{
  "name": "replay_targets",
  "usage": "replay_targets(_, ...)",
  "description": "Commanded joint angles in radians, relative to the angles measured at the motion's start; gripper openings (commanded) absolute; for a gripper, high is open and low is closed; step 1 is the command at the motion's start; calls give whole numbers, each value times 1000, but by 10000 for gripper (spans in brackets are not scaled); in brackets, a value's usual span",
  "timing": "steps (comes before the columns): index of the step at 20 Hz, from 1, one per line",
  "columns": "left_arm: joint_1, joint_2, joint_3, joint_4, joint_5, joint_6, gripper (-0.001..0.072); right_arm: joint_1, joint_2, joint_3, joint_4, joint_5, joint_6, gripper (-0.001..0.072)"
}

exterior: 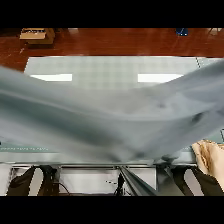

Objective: Fold the shirts.

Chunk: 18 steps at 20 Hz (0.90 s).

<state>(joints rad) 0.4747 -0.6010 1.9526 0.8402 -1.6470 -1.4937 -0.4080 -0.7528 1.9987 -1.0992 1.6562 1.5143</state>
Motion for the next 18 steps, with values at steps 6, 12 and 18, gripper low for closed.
replay_targets(6,-16,-98,-660,19,68,35,21,1,-426,-166,42,121,-19,29)
replay_targets(12,-185,-497,-866,-173,524,181,21,156,-822,-166,68,-154,-35,30)
replay_targets(18,-290,-811,-866,-359,758,368,22,277,-995,-166,36,-528,-33,31)
